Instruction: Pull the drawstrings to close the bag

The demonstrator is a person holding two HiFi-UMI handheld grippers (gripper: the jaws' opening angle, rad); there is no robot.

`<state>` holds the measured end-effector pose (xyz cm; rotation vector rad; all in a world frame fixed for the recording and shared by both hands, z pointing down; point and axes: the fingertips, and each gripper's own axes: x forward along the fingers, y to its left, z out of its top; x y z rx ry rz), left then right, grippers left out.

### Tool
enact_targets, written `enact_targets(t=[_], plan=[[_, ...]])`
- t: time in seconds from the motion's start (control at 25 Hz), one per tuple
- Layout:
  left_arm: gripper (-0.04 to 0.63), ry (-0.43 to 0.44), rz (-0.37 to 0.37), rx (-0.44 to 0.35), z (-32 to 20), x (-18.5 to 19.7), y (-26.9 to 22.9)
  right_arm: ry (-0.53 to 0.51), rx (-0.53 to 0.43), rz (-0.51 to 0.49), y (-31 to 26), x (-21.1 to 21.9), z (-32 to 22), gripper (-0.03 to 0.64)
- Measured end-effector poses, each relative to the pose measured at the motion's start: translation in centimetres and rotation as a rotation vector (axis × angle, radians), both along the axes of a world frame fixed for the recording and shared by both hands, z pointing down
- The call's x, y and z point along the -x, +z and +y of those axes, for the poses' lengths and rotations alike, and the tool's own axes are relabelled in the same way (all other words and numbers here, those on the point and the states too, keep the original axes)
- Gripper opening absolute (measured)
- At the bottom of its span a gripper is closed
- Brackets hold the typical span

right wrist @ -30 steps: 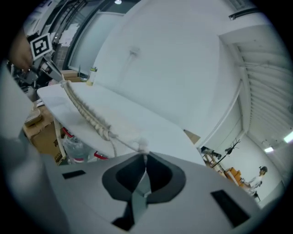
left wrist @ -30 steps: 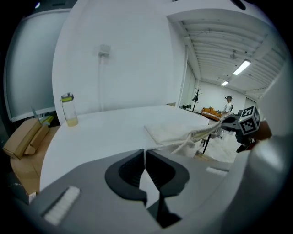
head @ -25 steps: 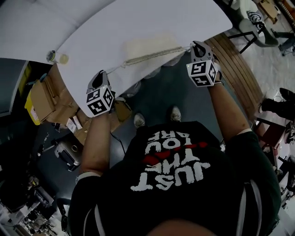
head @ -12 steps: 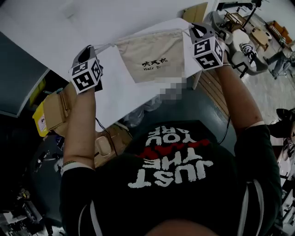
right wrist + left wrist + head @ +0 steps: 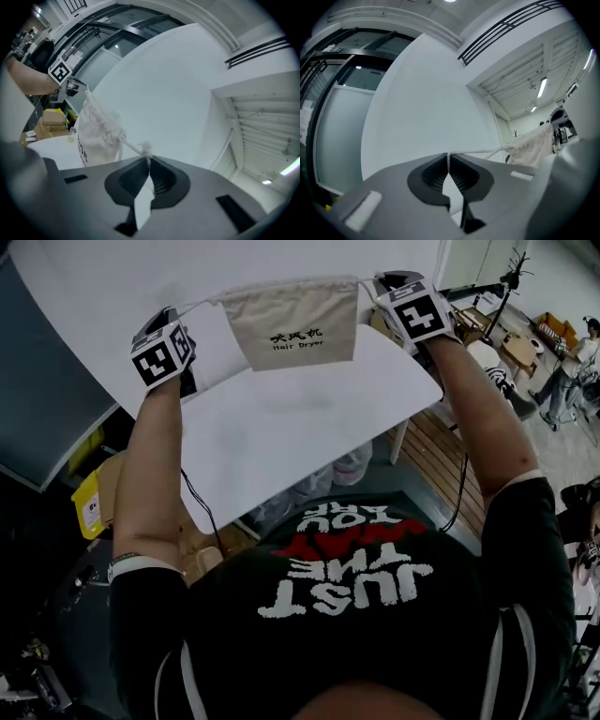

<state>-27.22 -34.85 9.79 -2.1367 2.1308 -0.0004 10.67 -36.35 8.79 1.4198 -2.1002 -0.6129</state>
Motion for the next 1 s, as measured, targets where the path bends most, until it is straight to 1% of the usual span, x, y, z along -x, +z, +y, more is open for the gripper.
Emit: enact_targets(t=[0.16,0.28,0.36,0.52,0.6,0.72,0.76,0.84,1.0], plan=[[0.012,-0.019,0.015,-0.005,0.1,0.3,-1.1,0.025,-0.008,0.014,-0.5,-0.2,-0.4,0.011],[0.011,-0.051,0.058,0.002,-0.1,2.4,-1.5,0.065,-0.037,0.047,-1.5,-1.0,-1.1,0.009],[0.011,-0.075,0.084,0.004,-0.2,4.1,-1.5,0.087,-0.042,0.040,-1.7,-2.0,-1.6,0.009],[0.011,-0.104,0.076,-0.012,0.4,5.5,-1.9,0.118,-0.058,0.025,-1.2,-3.6,-1.7,0.009],[0.011,-0.098,0.077,-0.018,0.5,5.8,-2.3,0.121,-0.067,0.014,-1.3,-3.6,-1.7,0.009],[0.011,-0.072,0.064,-0.029,0.6,5.3,-2.8,0.132,-0.093,0.027,-1.8,-3.8,-1.8,0.009],[0.012,-0.062,0.066,-0.032,0.7,5.1,-2.9,0.132,-0.099,0.005,-2.0,-4.0,-1.7,0.009],[0.012,-0.047,0.079,-0.039,0.7,4.6,-2.9,0.128,-0.103,-0.081,-2.1,-4.4,-1.5,0.009],[0.013,-0.029,0.137,-0.041,0.3,4.2,-2.3,0.132,-0.089,-0.304,-2.5,-5.2,-1.5,0.009]])
